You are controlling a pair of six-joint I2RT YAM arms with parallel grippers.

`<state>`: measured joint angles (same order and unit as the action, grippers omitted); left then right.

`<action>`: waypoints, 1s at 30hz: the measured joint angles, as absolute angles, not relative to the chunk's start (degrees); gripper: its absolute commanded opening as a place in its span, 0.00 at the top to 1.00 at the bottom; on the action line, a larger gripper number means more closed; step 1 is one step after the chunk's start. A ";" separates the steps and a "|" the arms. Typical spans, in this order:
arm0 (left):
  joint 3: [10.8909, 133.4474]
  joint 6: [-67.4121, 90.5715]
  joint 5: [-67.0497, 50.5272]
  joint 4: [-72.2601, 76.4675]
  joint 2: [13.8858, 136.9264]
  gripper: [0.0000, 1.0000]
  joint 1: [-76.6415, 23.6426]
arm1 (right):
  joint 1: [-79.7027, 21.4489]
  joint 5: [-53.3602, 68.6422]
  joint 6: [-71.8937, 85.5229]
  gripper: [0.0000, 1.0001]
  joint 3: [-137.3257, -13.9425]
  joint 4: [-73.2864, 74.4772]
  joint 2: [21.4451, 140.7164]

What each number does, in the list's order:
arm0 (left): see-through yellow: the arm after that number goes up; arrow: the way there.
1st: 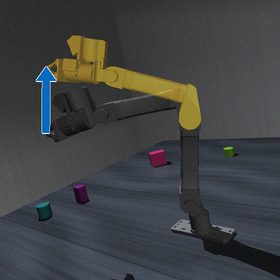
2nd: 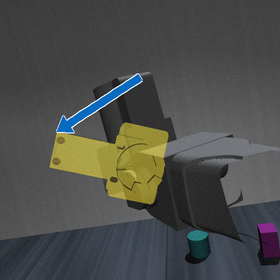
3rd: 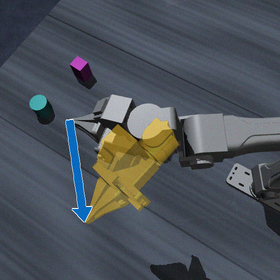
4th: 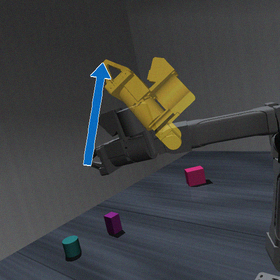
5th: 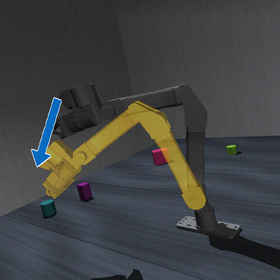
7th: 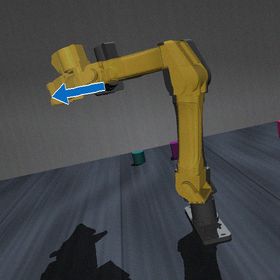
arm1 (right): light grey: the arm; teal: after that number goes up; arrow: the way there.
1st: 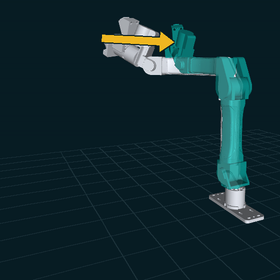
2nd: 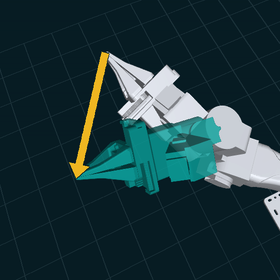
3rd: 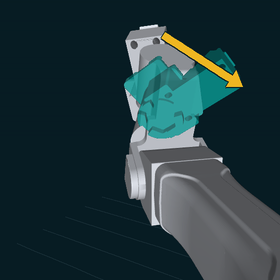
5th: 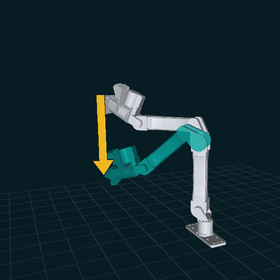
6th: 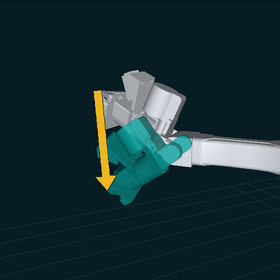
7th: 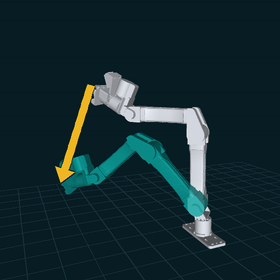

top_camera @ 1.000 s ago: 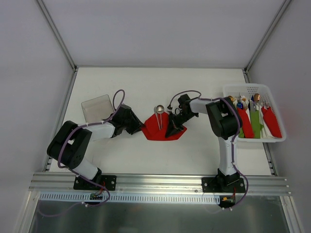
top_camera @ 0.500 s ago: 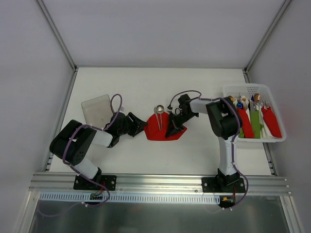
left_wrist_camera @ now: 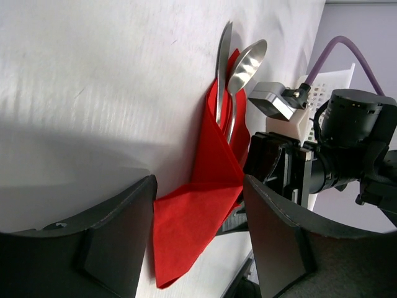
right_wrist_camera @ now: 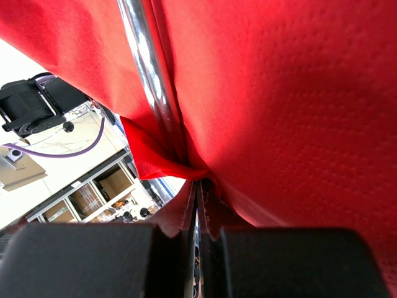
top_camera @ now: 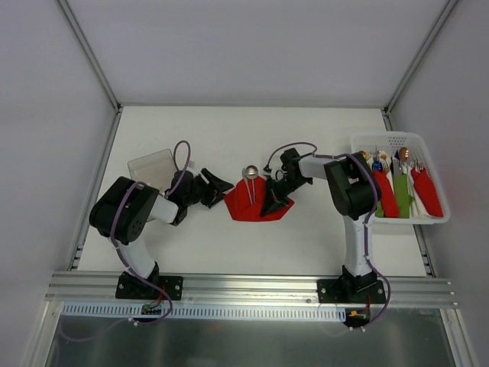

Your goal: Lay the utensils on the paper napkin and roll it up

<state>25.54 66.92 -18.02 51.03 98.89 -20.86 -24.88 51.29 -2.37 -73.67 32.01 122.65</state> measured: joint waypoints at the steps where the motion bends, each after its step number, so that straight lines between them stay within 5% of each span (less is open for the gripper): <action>1: 26.28 66.85 -18.76 51.48 99.81 0.40 -20.86 | -24.84 51.29 -2.42 0.98 -73.67 32.03 122.65; 20: 22.55 64.86 -28.69 55.88 99.92 0.40 -19.77 | -23.97 51.22 -3.03 0.98 -73.95 32.80 122.76; 30: 21.47 61.82 -30.59 49.12 95.46 0.51 -19.77 | -23.97 50.89 -3.09 0.98 -74.52 33.39 122.96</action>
